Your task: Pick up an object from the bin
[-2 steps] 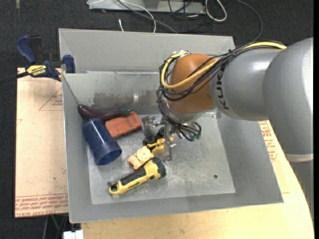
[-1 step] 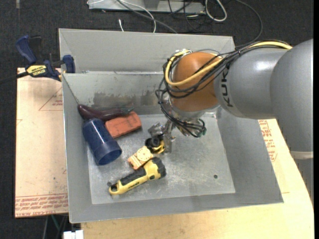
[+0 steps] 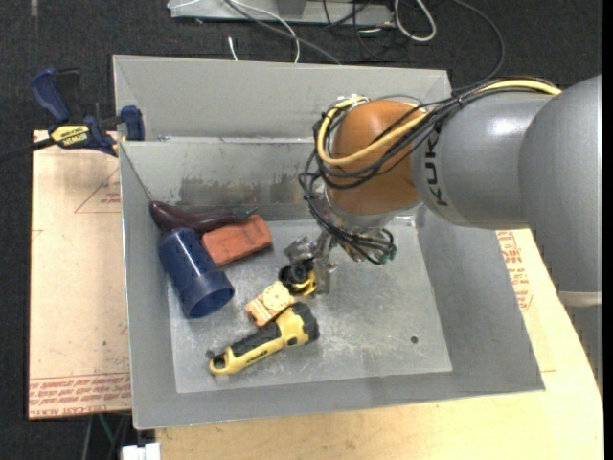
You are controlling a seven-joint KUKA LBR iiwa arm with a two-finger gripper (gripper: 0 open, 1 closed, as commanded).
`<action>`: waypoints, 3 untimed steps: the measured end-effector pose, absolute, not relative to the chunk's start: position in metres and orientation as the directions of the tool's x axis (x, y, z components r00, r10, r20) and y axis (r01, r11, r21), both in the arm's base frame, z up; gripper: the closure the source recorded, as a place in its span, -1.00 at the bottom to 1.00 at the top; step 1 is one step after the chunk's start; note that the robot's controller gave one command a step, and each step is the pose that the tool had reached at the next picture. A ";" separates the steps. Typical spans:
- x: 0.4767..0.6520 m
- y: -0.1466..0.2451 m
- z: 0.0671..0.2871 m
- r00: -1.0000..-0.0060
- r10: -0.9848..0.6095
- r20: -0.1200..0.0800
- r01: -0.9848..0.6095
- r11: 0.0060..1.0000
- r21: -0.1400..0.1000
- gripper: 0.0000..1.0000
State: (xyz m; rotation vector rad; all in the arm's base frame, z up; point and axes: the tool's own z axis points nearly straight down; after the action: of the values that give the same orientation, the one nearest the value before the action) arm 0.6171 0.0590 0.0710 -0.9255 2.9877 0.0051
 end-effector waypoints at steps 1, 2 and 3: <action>0.617 0.059 0.071 -0.826 -0.564 -0.015 -0.564 0.826 0.000 1.00; 0.617 0.059 0.075 -0.826 -0.563 -0.015 -0.563 0.826 0.000 1.00; 0.615 0.060 0.091 -0.827 -0.562 -0.011 -0.562 0.827 0.003 1.00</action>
Offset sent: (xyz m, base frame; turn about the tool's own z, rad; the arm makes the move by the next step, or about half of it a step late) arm 0.0001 0.0002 0.0110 0.0010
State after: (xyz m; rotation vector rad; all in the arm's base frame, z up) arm 0.6153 0.0598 0.0908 -0.9215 2.9931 0.0101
